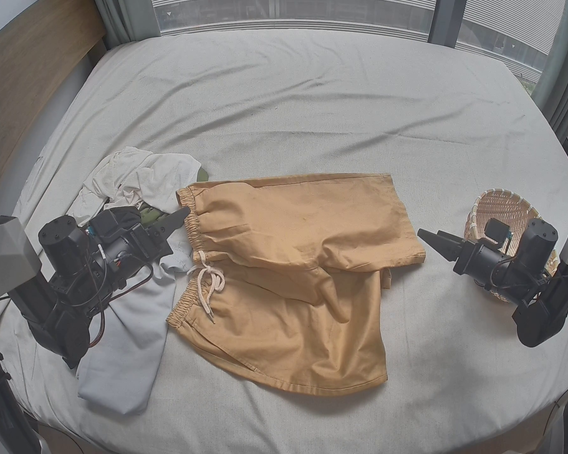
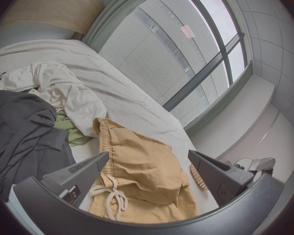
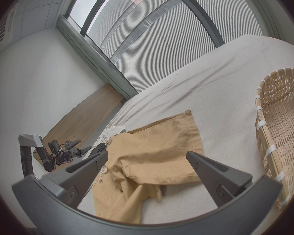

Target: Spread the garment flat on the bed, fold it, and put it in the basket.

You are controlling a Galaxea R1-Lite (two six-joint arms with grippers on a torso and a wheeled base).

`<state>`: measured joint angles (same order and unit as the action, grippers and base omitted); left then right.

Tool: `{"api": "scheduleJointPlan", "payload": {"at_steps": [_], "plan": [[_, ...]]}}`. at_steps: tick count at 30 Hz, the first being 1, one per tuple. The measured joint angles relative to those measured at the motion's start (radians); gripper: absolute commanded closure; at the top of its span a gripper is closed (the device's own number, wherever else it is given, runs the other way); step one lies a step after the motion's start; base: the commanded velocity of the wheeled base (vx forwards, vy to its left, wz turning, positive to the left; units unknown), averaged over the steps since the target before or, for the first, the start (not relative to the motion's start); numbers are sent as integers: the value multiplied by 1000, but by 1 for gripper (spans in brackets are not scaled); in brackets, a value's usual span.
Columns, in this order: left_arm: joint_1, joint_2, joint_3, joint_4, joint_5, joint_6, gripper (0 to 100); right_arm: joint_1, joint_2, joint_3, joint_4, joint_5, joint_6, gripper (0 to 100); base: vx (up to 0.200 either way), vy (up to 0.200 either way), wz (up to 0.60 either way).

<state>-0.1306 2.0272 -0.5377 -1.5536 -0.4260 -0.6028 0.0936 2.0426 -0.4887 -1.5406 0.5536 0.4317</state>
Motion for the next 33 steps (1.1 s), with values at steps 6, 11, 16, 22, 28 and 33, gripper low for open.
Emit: {"api": "scheduleJointPlan", "payload": {"at_steps": [6,11,16,22,28,33], "plan": [[-20,-25,38,0,-8,0,0,1,25,11,0,2,-4,0,0,0,0],[-55,-26,60,0,-7,1,0,7,52,21,0,27,-4,0,0,0,0],[-76,-17,74,1,-7,5,0,11,81,29,0,36,-30,0,0,0,0],[-81,3,80,1,-4,48,0,22,132,27,0,35,-100,0,0,0,0],[-83,16,81,1,-4,64,0,50,192,16,-2,34,-109,0,0,0,0],[-82,18,79,1,-3,64,0,71,239,-12,-3,31,-109,0,0,0,0]]}}
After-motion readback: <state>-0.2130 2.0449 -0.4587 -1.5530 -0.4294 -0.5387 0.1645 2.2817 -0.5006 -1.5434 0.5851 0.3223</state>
